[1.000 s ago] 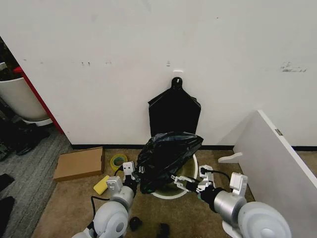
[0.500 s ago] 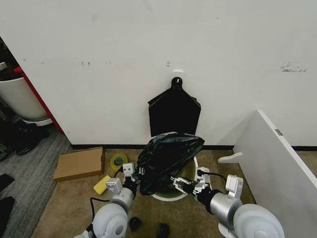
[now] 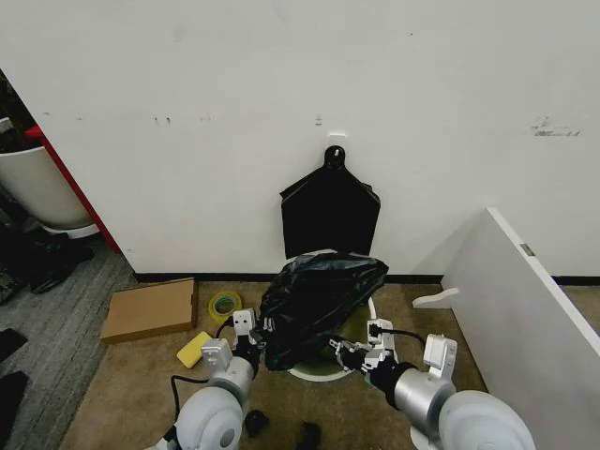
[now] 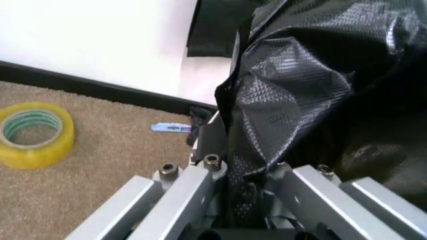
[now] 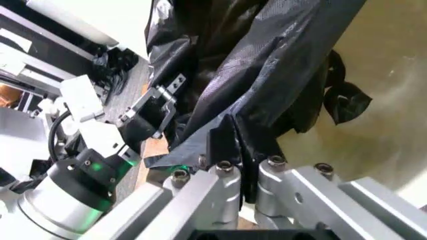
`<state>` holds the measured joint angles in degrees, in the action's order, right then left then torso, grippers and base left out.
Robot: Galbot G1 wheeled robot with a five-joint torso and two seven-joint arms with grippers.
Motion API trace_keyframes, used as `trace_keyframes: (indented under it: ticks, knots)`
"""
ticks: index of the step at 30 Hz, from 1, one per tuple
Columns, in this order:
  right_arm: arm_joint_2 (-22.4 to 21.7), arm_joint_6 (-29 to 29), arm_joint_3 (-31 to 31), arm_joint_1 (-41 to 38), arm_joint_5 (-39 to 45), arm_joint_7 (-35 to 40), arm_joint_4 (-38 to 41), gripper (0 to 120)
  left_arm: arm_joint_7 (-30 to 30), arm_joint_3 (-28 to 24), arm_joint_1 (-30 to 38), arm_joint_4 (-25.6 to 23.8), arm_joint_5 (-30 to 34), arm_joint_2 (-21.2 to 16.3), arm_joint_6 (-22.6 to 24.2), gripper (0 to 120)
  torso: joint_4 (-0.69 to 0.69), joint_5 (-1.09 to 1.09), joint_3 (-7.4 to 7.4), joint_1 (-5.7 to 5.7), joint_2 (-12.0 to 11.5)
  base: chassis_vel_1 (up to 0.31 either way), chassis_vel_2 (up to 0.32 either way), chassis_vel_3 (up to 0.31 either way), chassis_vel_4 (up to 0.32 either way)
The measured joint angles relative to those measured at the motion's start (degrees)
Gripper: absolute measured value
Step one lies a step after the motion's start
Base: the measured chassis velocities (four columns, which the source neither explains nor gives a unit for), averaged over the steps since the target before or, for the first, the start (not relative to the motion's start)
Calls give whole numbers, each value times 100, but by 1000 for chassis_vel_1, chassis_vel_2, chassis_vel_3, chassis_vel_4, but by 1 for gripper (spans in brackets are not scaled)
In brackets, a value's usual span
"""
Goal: Place the garbage bag over the trash bin.
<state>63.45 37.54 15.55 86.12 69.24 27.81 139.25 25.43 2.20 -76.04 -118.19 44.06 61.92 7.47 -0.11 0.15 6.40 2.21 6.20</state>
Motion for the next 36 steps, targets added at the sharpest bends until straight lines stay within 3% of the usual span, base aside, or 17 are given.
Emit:
trace_keyframes:
  ticks: [21,36]
  knots:
    - [-258,178,756,995,-59,18,376,0,200,298,180,71,555,-13,-1,1,0,0,0,0,0,0,0,0,0]
    - [-296,436,708,1240,-389,122,164,0,368,360,222,27,755,-77,61,1,0,0,0,0,0,0,0,0,0]
